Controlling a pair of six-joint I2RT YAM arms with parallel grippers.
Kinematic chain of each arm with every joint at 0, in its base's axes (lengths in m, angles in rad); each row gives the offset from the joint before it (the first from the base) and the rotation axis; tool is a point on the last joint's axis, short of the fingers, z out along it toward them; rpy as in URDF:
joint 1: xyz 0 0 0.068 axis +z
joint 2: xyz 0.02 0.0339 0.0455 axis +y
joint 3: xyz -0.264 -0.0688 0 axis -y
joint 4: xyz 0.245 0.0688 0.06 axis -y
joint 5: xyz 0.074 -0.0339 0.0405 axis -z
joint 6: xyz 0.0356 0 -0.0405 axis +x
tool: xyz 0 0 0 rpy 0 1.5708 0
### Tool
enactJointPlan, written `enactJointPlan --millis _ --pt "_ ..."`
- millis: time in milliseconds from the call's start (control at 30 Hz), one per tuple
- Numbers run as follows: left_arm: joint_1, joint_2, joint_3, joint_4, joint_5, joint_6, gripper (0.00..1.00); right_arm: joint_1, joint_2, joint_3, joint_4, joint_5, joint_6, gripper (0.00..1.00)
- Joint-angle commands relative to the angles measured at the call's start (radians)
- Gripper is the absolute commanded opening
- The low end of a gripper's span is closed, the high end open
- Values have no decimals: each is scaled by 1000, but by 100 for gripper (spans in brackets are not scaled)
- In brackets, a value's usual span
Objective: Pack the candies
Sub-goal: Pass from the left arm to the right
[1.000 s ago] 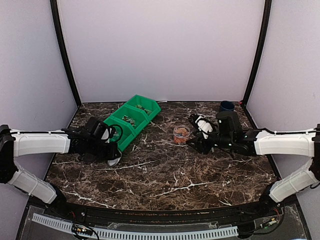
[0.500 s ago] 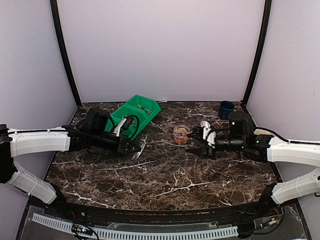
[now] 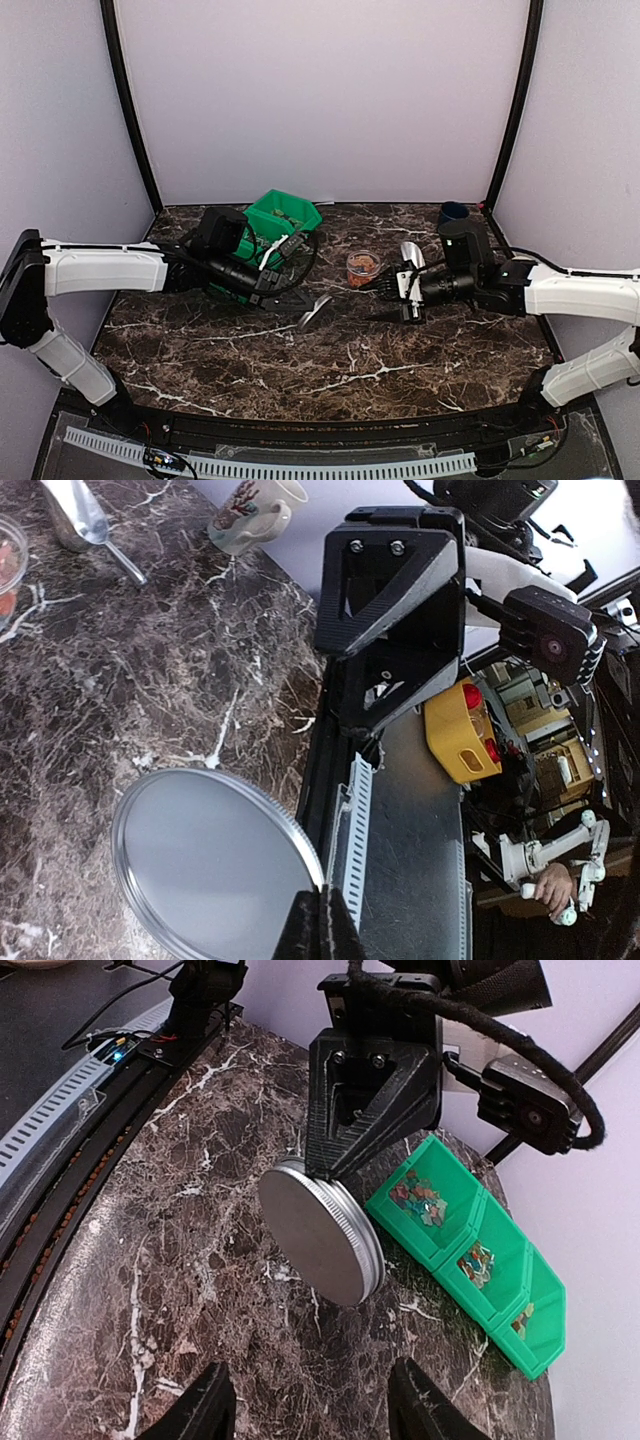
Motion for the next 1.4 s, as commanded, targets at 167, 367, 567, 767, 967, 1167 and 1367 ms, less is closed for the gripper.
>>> enactJointPlan --millis 167,367,567,767,967,1167,1367 --pt "-48 46 81 -31 113 81 0 11 85 89 -26 -137 -66 53" --pt "-74 72 105 -46 153 105 0 11 135 134 -69 -188 -80 53" --pt "-97 100 125 -71 174 132 0 12 154 143 -86 -209 -90 50" --pt "-101 99 127 -48 196 120 0 11 175 155 -132 -245 -115 41" --pt "-105 105 126 -34 223 113 0 12 180 153 -134 -274 -123 39" --pt "-116 123 131 -30 250 108 0 11 184 162 -148 -286 -132 29" --pt "-118 130 133 -24 261 108 0 12 186 165 -161 -304 -144 25"
